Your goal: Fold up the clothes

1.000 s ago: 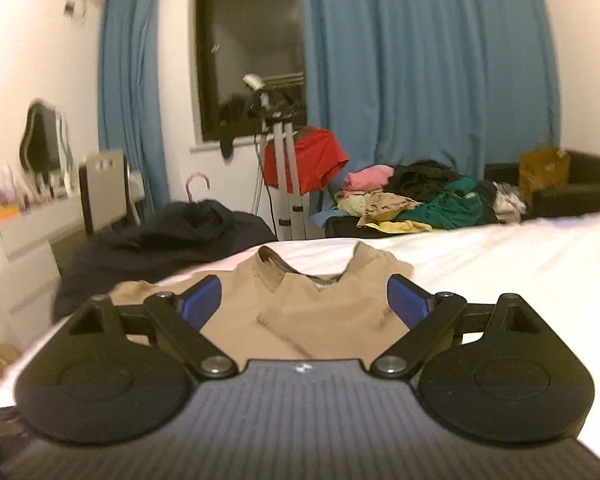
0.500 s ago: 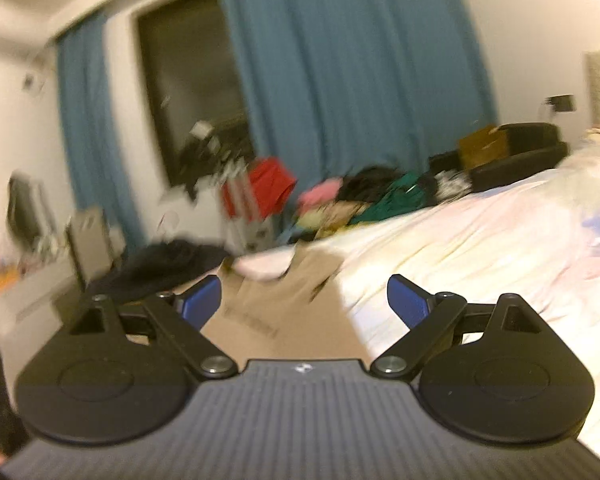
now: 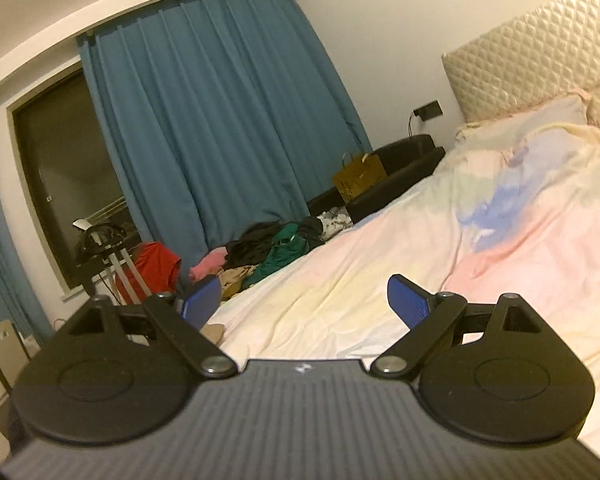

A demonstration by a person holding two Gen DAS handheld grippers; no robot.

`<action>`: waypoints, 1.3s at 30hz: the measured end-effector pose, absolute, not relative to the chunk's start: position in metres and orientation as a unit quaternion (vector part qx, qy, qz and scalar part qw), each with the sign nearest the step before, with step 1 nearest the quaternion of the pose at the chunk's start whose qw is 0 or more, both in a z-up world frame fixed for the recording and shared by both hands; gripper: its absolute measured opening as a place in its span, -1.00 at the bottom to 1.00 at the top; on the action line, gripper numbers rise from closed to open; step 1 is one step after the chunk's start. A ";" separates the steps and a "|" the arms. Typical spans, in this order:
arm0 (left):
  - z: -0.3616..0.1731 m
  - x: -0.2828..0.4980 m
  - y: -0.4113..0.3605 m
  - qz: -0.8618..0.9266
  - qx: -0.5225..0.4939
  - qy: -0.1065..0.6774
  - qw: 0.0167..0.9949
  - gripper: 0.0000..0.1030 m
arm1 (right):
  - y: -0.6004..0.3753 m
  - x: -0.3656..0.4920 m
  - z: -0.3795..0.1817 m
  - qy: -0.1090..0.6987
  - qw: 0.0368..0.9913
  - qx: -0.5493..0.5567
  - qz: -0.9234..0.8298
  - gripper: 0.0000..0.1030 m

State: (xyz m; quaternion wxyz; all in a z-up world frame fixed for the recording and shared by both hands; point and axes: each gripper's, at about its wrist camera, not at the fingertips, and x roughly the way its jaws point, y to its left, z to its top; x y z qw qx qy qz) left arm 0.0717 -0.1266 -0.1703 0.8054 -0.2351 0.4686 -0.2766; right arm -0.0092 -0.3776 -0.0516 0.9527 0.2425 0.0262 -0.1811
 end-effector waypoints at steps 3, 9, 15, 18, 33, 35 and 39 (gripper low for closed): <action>-0.190 0.069 -0.136 -0.301 -0.251 0.496 0.775 -0.06 | -0.377 -0.012 -0.055 0.034 0.954 0.242 -0.172 0.77; -0.210 0.065 -0.138 -0.329 -0.302 0.523 0.726 -0.15 | -0.381 -0.009 -0.060 0.047 0.951 0.263 -0.155 0.77; -0.215 0.071 -0.144 -0.329 -0.282 0.535 0.725 -0.74 | -0.380 -0.005 -0.064 0.066 0.949 0.268 -0.148 0.77; -0.207 0.071 -0.142 -0.327 -0.267 0.539 0.729 -0.84 | -0.379 -0.004 -0.063 0.069 0.950 0.268 -0.145 0.77; -0.125 0.007 -0.061 -0.287 -0.219 0.466 0.808 -0.87 | -0.358 0.007 -0.061 0.108 0.960 0.234 -0.112 0.77; -0.138 0.007 -0.061 -0.275 -0.204 0.475 0.811 -0.87 | -0.355 0.010 -0.061 0.120 0.960 0.229 -0.103 0.77; -0.153 0.009 -0.063 -0.256 -0.168 0.483 0.821 -0.87 | -0.346 0.014 -0.061 0.134 0.964 0.213 -0.085 0.77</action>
